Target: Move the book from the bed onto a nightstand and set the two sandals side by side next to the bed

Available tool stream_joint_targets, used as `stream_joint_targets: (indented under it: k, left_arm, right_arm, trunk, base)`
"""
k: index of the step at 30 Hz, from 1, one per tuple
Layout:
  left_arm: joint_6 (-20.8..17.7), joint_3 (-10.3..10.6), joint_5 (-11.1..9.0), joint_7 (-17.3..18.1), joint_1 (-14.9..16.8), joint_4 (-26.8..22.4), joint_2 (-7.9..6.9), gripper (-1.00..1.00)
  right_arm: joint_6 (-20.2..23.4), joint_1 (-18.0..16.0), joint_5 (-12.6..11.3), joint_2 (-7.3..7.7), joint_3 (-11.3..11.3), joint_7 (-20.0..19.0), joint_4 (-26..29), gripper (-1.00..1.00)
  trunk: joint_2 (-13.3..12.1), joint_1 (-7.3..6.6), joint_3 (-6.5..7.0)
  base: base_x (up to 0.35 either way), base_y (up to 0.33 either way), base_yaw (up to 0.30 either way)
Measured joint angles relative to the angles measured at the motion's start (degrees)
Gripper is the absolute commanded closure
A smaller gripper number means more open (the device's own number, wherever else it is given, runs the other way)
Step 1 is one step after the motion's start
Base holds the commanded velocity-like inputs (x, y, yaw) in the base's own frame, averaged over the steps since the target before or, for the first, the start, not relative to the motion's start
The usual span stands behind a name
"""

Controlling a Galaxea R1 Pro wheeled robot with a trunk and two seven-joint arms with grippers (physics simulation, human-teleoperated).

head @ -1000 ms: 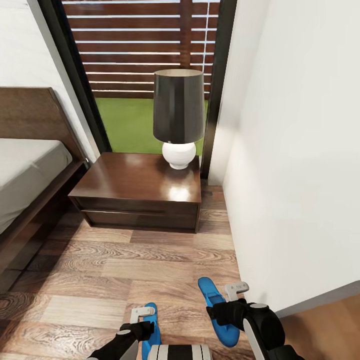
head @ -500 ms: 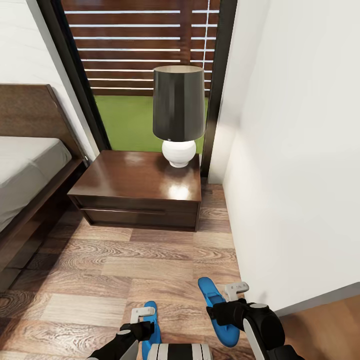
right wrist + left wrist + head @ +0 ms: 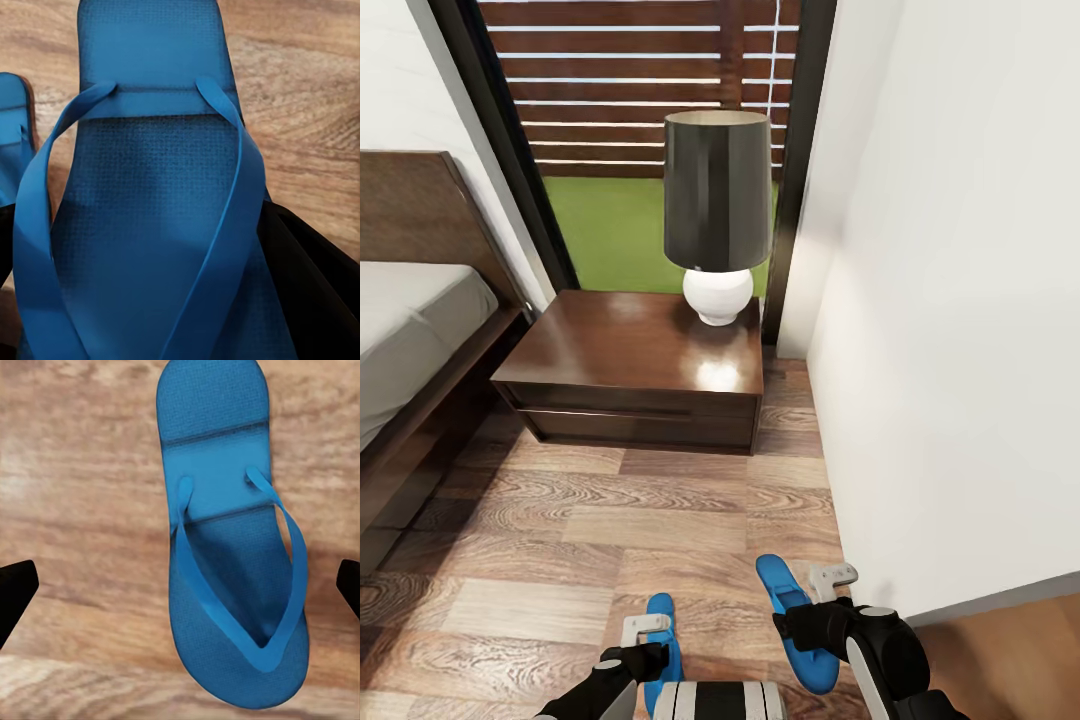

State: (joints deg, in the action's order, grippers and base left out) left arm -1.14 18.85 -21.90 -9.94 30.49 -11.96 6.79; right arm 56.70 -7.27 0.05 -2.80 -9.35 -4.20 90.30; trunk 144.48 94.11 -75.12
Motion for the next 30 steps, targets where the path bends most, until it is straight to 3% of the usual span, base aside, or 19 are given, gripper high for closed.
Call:
stream_joint_targets:
  k: [19, 30]
  left_arm:
    - [0.0, 0.1, 0.1, 0.2, 0.0, 0.0, 0.0, -1.0]
    - [0.0, 0.1, 0.1, 0.2, 0.0, 0.0, 0.0, -1.0]
  right_arm:
    - [0.0, -0.6, 0.0, -0.01, 0.0, 0.3, -0.4, 1.0]
    - [-0.1, -2.5, 0.0, -0.05, 0.0, 0.4, -2.0, 1.0]
  trunk:
    - [0.0, 0.0, 0.0]
    - [0.0, 0.0, 0.0]
  base:
    - [0.0, 0.0, 0.0]
    - [0.0, 0.0, 0.0]
